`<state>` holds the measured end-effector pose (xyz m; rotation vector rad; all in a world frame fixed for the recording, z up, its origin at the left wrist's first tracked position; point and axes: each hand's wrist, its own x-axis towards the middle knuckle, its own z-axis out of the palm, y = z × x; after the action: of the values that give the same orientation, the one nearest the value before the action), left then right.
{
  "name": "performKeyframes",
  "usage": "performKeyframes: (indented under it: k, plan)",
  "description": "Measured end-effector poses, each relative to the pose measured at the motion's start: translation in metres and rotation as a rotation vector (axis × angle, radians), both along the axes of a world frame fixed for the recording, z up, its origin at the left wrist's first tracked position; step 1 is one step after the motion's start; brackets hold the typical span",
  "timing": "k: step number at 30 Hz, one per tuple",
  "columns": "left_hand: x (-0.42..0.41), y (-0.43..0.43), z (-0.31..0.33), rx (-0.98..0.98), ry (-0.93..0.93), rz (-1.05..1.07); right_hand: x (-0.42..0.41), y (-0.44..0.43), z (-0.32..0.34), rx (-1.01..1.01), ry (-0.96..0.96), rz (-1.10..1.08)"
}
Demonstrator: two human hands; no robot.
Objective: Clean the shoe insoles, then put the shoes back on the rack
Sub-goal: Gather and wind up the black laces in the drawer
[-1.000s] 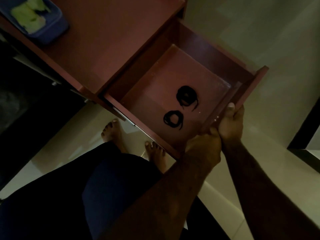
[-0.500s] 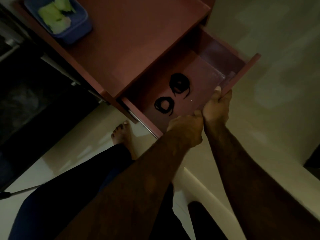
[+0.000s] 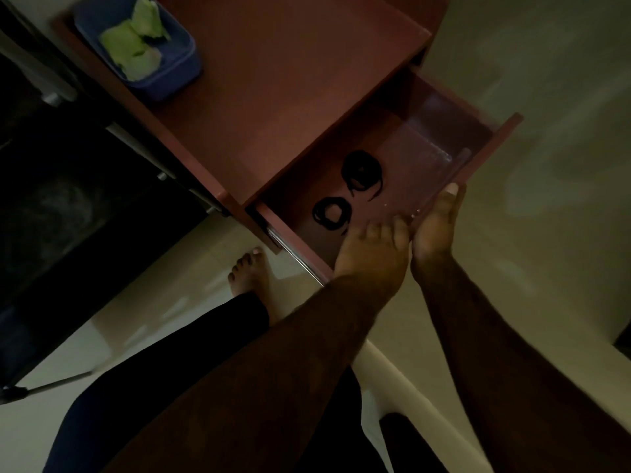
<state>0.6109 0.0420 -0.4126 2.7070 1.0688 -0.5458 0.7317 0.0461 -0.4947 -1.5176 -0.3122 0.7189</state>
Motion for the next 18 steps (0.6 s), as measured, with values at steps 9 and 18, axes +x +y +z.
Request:
performKeyframes:
  k: [9, 18]
  plan:
    - [-0.011, 0.020, -0.009, 0.121, 0.042, -0.169, -0.014, 0.025, -0.009, -0.024, 0.071, -0.068]
    - [-0.077, 0.111, -0.008, 0.529, 0.123, -0.217, -0.056, 0.137, -0.005, -0.088, -0.005, 0.051]
